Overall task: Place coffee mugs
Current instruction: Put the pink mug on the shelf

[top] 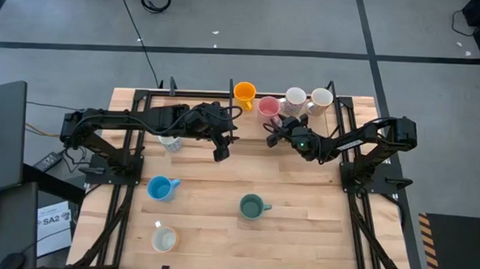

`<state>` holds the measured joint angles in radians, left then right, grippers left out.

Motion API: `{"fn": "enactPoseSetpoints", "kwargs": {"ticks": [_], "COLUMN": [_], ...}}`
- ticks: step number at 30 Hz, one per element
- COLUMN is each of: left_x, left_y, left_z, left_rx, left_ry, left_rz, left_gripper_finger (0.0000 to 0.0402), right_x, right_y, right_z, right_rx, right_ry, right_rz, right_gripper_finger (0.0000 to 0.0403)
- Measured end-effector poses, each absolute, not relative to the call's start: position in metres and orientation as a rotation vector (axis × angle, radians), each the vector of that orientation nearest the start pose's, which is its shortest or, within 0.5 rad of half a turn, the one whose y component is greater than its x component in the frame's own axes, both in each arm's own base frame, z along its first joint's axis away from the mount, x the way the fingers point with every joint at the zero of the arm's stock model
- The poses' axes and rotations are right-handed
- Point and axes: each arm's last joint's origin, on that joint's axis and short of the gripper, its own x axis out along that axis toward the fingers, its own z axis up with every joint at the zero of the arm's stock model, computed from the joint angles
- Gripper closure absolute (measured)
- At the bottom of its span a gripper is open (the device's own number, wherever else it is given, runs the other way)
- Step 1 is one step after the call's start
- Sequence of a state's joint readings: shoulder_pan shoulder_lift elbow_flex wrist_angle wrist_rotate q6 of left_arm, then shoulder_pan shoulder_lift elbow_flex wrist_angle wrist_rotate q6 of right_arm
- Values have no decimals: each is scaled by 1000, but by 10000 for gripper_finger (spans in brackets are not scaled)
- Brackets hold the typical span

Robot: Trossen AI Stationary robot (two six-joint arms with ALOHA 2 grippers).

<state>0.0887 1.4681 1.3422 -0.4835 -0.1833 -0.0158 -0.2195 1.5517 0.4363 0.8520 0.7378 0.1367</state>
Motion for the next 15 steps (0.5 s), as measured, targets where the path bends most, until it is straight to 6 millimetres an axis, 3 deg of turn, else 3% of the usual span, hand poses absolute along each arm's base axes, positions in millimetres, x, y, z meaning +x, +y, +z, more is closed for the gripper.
{"fn": "enactPoseSetpoints", "kwargs": {"ticks": [15], "left_x": [321], "left_y": [34], "left_z": [340], "left_rx": [14], "left_ry": [610], "left_rz": [268], "left_gripper_finger": [239], "right_x": [269], "right_y": [-65], "right_z": [167], "right_rx": [-84], "right_ry": [209], "right_rz": [-901], "right_gripper_finger": [198]}}
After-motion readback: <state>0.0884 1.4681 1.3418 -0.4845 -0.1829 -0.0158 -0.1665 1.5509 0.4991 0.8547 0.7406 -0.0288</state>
